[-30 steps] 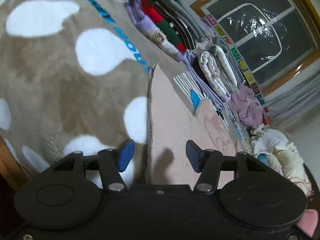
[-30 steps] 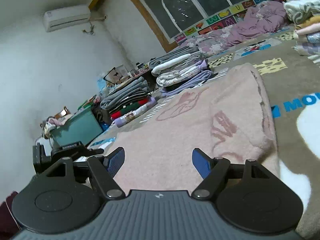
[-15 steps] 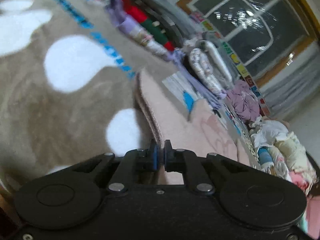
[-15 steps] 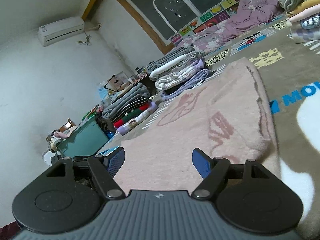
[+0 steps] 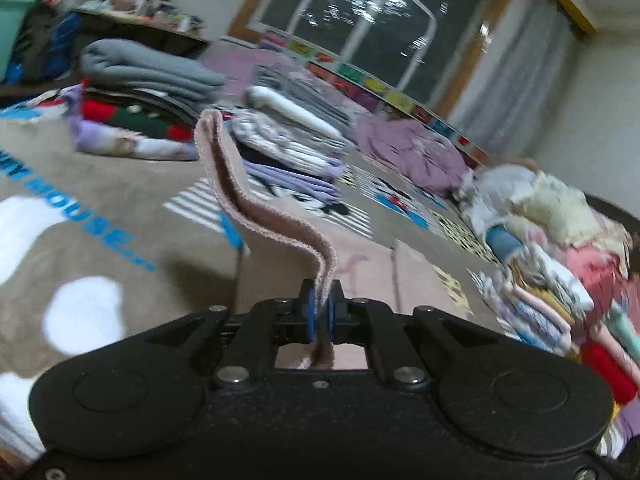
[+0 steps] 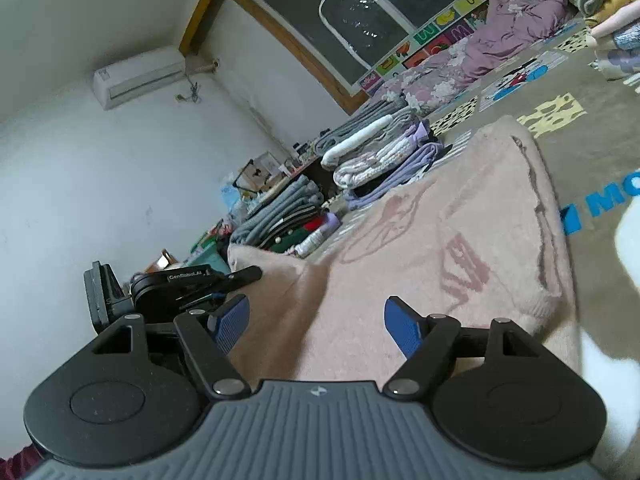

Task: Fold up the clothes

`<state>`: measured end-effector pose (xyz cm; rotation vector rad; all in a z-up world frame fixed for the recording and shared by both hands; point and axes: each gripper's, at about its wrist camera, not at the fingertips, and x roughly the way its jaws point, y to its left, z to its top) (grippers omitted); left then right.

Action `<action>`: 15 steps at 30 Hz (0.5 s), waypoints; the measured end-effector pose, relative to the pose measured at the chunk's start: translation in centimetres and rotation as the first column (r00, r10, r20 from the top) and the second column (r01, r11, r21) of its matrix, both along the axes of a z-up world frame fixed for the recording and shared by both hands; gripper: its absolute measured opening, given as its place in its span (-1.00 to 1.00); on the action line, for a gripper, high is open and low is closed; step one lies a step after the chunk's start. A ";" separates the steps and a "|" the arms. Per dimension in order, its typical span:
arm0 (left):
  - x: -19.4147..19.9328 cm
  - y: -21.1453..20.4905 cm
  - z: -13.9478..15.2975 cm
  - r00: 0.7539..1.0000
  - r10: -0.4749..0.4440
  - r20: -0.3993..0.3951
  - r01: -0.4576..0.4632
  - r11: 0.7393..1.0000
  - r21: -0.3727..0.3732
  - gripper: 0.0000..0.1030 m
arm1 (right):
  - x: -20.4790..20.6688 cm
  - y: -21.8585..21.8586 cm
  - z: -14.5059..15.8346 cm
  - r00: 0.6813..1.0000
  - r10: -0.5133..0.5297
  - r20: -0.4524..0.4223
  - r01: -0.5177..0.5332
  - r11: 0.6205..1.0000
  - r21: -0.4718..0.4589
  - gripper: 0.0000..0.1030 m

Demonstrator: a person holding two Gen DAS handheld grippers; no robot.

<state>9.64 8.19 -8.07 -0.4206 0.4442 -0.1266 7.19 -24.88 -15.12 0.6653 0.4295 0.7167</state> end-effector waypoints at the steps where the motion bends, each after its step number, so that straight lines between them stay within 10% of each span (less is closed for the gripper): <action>1: 0.2 -0.9 0.1 1.000 -0.018 0.002 0.017 1.000 0.022 -0.94 | 0.1 -0.2 0.0 1.000 -0.004 -0.002 0.004 1.000 0.013 0.45; 15: 2.7 -11.0 -1.1 0.978 -0.207 -0.030 0.209 0.962 0.176 -0.94 | 0.6 -4.8 -0.8 0.992 -0.113 -0.051 0.120 0.976 0.179 0.45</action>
